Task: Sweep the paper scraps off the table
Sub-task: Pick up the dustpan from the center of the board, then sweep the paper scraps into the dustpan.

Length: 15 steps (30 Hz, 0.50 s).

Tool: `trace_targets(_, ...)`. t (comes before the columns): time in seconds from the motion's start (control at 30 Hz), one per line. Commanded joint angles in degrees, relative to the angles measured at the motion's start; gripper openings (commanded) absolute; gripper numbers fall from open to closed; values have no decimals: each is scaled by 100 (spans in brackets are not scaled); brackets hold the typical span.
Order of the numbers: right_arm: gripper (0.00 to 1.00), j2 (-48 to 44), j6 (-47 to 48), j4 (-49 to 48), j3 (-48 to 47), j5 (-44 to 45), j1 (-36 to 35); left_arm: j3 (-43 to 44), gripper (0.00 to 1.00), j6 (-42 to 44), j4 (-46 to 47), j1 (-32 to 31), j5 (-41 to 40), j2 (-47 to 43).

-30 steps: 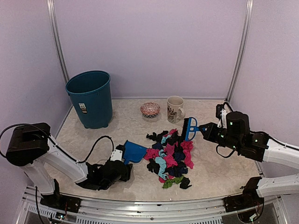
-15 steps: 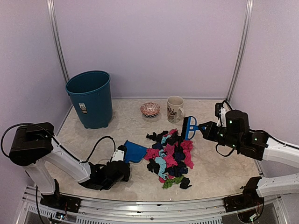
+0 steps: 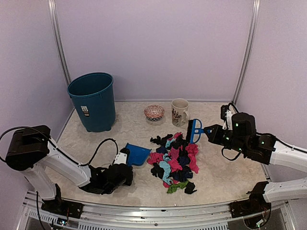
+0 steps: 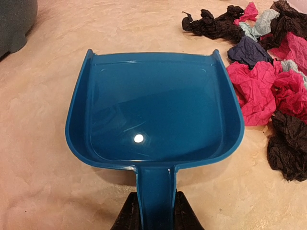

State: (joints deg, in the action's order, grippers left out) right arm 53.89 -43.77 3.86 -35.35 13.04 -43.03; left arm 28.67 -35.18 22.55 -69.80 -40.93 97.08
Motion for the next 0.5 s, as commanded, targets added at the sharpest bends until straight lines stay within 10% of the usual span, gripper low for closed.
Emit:
trace_targets(0.0, 0, -57, 169, 155, -171, 4, -22, 186, 0, 94, -691, -40, -103, -551)
trace_targets(0.47, 0, -7, 1596, 1394, -1004, 374, 115, 1001, 0, -771, -4066, -363, 1166, -2161)
